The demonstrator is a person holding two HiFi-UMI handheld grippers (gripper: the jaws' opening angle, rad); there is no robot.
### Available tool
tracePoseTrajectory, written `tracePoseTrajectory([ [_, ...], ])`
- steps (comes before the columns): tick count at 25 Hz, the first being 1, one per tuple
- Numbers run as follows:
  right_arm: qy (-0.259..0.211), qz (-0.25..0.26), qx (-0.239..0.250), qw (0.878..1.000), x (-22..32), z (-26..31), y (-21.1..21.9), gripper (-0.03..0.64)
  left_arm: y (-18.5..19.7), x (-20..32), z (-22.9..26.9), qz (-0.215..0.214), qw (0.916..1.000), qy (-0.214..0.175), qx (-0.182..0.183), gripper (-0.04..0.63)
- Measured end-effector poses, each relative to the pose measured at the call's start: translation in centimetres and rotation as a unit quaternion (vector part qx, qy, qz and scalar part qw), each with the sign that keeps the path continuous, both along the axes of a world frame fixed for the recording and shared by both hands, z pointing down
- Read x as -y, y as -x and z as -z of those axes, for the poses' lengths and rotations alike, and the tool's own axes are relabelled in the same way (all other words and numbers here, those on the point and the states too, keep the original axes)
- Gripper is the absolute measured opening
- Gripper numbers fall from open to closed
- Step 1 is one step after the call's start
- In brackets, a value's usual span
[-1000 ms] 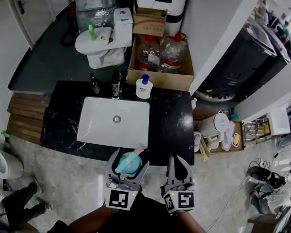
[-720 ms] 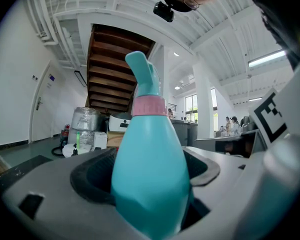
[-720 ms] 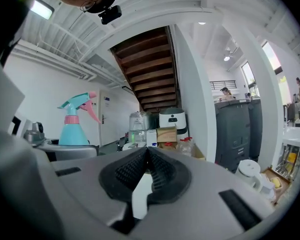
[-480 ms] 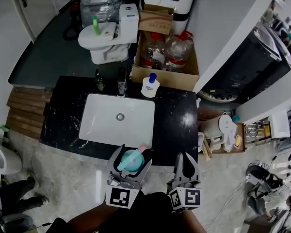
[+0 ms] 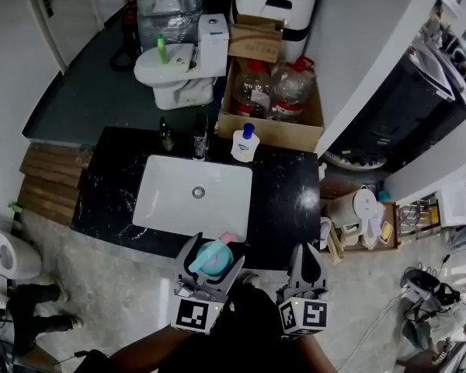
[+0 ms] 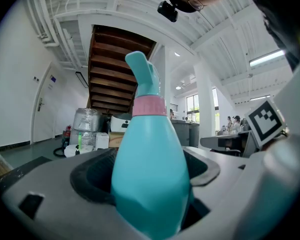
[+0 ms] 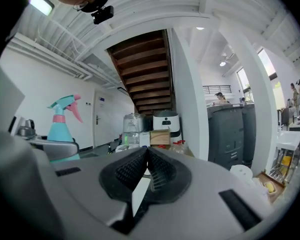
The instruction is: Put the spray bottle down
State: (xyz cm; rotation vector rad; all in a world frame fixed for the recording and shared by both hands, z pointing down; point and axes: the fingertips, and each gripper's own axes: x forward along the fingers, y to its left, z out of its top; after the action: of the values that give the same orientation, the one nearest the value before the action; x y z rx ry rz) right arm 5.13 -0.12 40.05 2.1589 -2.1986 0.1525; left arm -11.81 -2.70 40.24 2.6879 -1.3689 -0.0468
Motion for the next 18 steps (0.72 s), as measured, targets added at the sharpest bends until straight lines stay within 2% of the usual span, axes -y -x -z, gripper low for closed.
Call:
tracePoseTrajectory([
  [3,0.005,0.023,0.012,1.000,0.1,-0.5,1.6,0.015,-1.2,0.7,-0.2,-0.002,1.0000,-0.001,0.008,0.400],
  [6,0.001,0.041,0.007,0.999,1.2,-0.6,1.4,0.015,-3.2,2.0,-0.8,-0.007,0.9998,-0.003,0.019,0.400],
  [10,-0.010,0.046,0.001,0.999,3.8,0.0,-1.0,0.015,-6.3,4.6,-1.5,-0.010,0.9992,-0.013,0.036,0.400],
  [18,-0.008,0.054,0.012,0.998,8.8,-1.2,-6.9,0.015,-13.2,10.8,-4.8,-0.019,0.9959,-0.007,0.088,0.400],
])
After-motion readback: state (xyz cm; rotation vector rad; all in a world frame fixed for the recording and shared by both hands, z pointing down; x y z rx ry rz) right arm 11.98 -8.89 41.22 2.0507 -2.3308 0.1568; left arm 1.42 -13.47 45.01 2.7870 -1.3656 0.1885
